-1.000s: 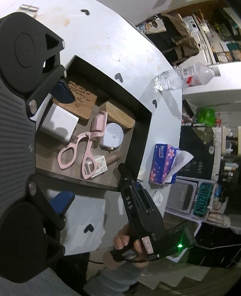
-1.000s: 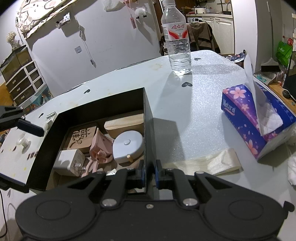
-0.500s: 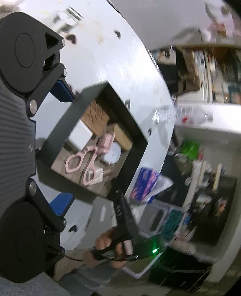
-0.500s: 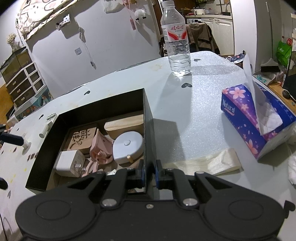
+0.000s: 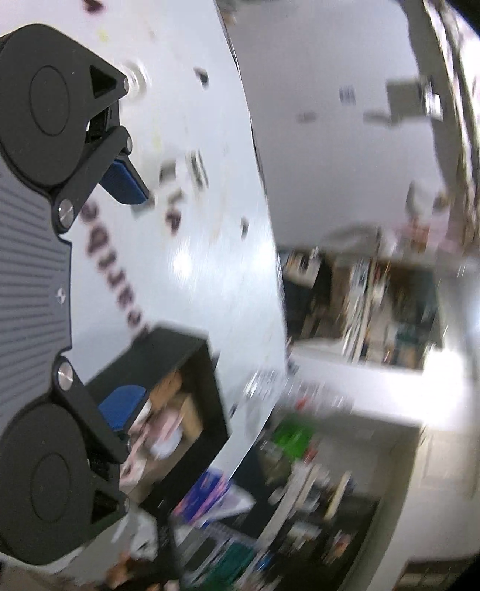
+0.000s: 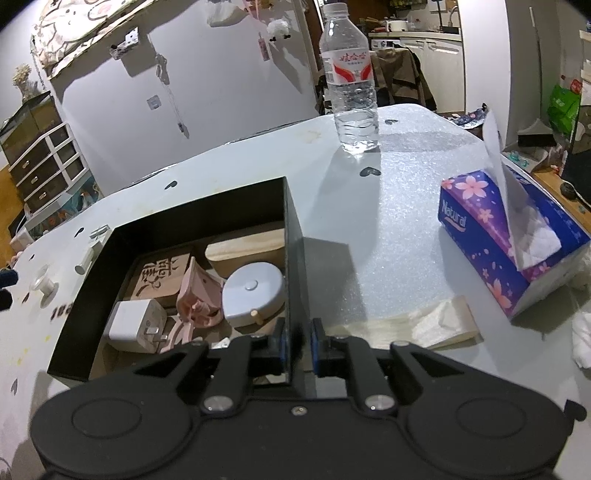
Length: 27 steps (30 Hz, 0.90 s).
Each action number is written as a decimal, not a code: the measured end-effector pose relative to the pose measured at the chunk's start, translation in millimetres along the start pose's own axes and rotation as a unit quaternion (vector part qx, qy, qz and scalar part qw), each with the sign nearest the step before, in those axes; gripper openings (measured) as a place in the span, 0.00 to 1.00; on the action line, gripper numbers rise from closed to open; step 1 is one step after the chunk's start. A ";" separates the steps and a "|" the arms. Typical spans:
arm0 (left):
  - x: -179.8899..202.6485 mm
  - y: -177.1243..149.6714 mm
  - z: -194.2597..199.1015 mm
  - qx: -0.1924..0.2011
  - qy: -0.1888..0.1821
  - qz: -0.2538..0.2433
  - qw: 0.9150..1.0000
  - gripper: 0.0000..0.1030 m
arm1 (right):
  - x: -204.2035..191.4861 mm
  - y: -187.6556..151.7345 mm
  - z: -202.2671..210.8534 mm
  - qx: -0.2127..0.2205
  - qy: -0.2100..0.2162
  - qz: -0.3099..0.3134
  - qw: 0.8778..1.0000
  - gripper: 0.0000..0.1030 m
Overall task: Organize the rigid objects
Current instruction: 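Withdraw the left tool toward the clear cup on the table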
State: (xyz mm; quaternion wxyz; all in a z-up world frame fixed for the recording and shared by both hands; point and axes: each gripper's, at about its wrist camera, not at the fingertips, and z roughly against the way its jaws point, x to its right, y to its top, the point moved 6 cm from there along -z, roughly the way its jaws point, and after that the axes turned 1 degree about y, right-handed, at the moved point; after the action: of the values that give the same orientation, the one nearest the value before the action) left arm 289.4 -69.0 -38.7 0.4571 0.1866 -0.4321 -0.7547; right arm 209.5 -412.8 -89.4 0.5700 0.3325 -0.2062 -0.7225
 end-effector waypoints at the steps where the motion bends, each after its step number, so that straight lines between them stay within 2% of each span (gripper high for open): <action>1: -7.6 -0.6 0.0 0.007 0.014 0.011 1.000 1.00 | 0.5 0.0 -0.1 0.000 0.000 -0.001 1.000 0.17; 6: -41.8 -2.5 1.4 0.038 0.095 0.058 0.993 1.00 | 2.1 0.7 0.2 -0.009 0.005 -0.011 1.000 0.15; 12: -76.3 -9.9 -0.8 0.059 0.173 0.096 0.978 1.00 | -1.7 1.6 8.4 -0.010 -0.013 0.000 1.000 0.14; 20: -106.8 -21.2 -6.1 0.073 0.226 0.136 0.962 1.00 | -9.8 4.4 19.6 0.001 -0.031 0.006 0.999 0.05; 27: -125.5 -28.5 -15.5 0.072 0.262 0.167 0.948 0.99 | -14.2 1.4 19.8 0.018 -0.051 0.004 0.999 0.04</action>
State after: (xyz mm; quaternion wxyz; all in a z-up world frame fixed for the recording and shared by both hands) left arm 349.2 36.4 -85.0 0.6588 0.3351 -0.3753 -0.5593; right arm 198.1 -401.1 -71.2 0.5558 0.3050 -0.2494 -0.7321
